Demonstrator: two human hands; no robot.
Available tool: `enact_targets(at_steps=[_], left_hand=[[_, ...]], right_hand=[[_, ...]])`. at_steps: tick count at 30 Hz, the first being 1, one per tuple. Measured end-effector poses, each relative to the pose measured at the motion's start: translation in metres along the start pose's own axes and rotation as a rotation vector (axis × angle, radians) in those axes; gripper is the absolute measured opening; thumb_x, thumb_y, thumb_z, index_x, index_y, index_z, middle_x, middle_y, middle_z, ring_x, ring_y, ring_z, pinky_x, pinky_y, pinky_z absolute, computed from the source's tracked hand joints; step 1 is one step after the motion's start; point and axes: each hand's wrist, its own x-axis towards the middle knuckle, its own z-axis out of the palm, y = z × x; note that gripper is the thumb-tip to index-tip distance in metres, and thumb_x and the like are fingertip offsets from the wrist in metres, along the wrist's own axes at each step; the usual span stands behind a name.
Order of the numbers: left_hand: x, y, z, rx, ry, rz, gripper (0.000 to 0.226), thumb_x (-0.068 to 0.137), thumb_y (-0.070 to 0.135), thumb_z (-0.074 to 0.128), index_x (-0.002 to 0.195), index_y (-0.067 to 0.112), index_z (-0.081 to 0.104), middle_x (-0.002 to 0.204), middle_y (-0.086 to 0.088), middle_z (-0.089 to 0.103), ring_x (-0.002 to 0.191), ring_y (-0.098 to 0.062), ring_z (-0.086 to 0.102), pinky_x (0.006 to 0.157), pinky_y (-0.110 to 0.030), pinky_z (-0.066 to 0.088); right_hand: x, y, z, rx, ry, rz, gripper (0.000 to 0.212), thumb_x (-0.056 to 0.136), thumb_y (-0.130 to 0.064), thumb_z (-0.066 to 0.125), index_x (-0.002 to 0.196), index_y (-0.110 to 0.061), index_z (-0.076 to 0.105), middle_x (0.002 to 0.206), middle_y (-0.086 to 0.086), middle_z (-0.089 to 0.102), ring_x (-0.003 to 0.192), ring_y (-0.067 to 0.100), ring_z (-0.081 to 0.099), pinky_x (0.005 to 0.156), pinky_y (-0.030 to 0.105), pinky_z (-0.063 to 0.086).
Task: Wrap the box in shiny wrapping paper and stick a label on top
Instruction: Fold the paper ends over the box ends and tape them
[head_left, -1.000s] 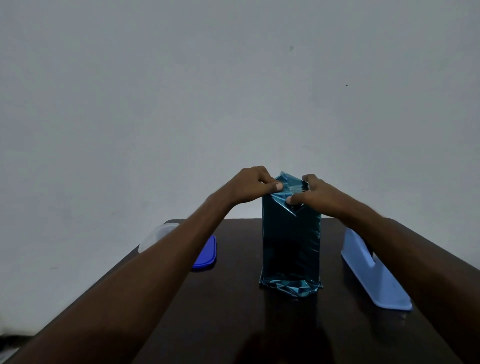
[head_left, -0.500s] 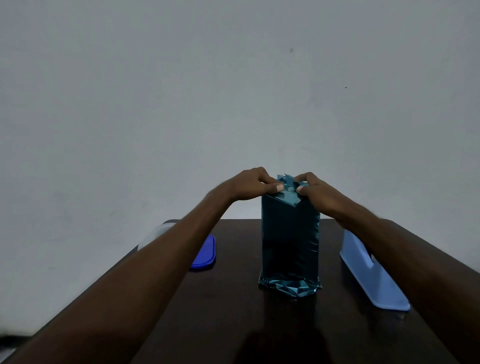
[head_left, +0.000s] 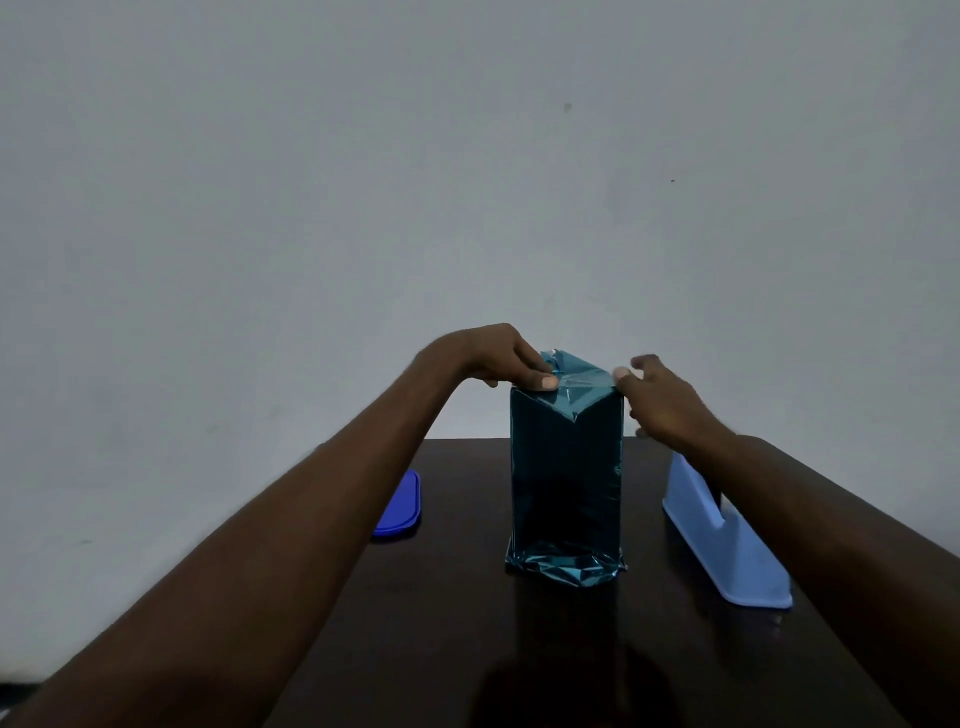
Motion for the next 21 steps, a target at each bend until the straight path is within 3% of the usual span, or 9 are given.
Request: enact_targets(at_steps=[1,3,5,7,9,12,15,19,21], left_hand=[[0.000,0.001,0.000,-0.003,-0.002,-0.008,0.042,0.085,0.041,0.071,0.123,0.025,0.068,0.130,0.004,0.061,0.116,-0.016,0.053,0.080,-0.028,0.048],[0.000,0.003,-0.001,-0.011,-0.007,-0.025,0.042,0.085,0.040,0.071,0.124,0.023,0.067,0.131,0.003,0.060,0.116,-0.015,0.052,0.080,-0.028,0.048],[0.001,0.005,0.000,-0.017,-0.014,-0.036,0.041,0.086,0.038,0.072,0.123,0.023,0.067,0.131,0.002,0.060,0.116,-0.015,0.052,0.080,-0.028,0.049],[0.000,0.006,0.000,-0.025,-0.018,-0.050,0.042,0.085,0.038,0.072,0.124,0.022,0.067,0.131,0.002,0.060,0.119,-0.016,0.052,0.083,-0.031,0.052],[-0.001,0.007,0.000,-0.046,-0.024,-0.069,0.042,0.085,0.038,0.072,0.124,0.023,0.067,0.131,0.003,0.059,0.119,-0.016,0.052,0.087,-0.033,0.055],[-0.002,0.009,0.000,-0.068,-0.033,-0.081,0.042,0.085,0.037,0.072,0.124,0.022,0.067,0.129,0.002,0.060,0.118,-0.015,0.054,0.087,-0.033,0.056],[-0.003,0.008,0.003,-0.103,-0.038,-0.089,0.042,0.086,0.035,0.071,0.125,0.020,0.066,0.128,0.000,0.061,0.120,-0.017,0.054,0.088,-0.036,0.056],[-0.005,0.006,0.005,-0.181,-0.036,-0.106,0.040,0.085,0.031,0.074,0.123,0.019,0.068,0.127,0.000,0.061,0.122,-0.018,0.052,0.091,-0.041,0.056],[-0.006,0.007,0.006,-0.197,-0.029,-0.111,0.038,0.085,0.031,0.074,0.122,0.019,0.068,0.127,0.000,0.062,0.122,-0.017,0.052,0.091,-0.042,0.056]], right_hand=[[-0.001,0.007,-0.006,-0.096,0.053,0.004,0.042,0.101,-0.041,0.038,0.119,-0.007,0.054,0.120,0.019,0.059,0.106,0.035,0.058,0.093,0.043,0.047],[-0.004,0.018,-0.021,-0.257,0.111,0.017,0.040,0.100,-0.037,0.039,0.081,-0.006,0.056,0.091,0.016,0.065,0.084,0.033,0.063,0.081,0.036,0.049],[-0.009,0.024,-0.036,-0.431,0.078,0.057,0.035,0.096,-0.030,0.046,0.070,-0.007,0.051,0.076,0.013,0.064,0.066,0.029,0.060,0.070,0.032,0.050],[-0.019,0.025,-0.047,-0.653,0.007,0.135,0.025,0.090,-0.020,0.055,0.069,-0.010,0.045,0.068,0.006,0.056,0.055,0.022,0.053,0.057,0.025,0.042],[-0.029,0.027,-0.053,-0.780,-0.071,0.218,0.018,0.086,-0.011,0.056,0.070,-0.011,0.048,0.059,0.002,0.058,0.049,0.017,0.054,0.051,0.023,0.044],[-0.031,0.036,-0.055,-0.712,-0.167,0.338,0.017,0.087,-0.002,0.053,0.070,-0.001,0.058,0.041,0.006,0.060,0.043,0.022,0.065,0.049,0.028,0.055],[-0.033,0.039,-0.058,-0.634,-0.216,0.422,0.015,0.086,0.005,0.053,0.073,0.007,0.061,0.047,0.016,0.064,0.048,0.030,0.069,0.047,0.030,0.056],[-0.035,0.039,-0.061,-0.661,-0.214,0.464,0.012,0.083,0.006,0.053,0.074,0.003,0.059,0.050,0.016,0.065,0.045,0.029,0.068,0.047,0.027,0.054],[-0.033,0.042,-0.061,-0.639,-0.238,0.514,0.012,0.085,0.001,0.057,0.073,-0.002,0.059,0.061,0.016,0.071,0.049,0.025,0.070,0.049,0.025,0.052]])
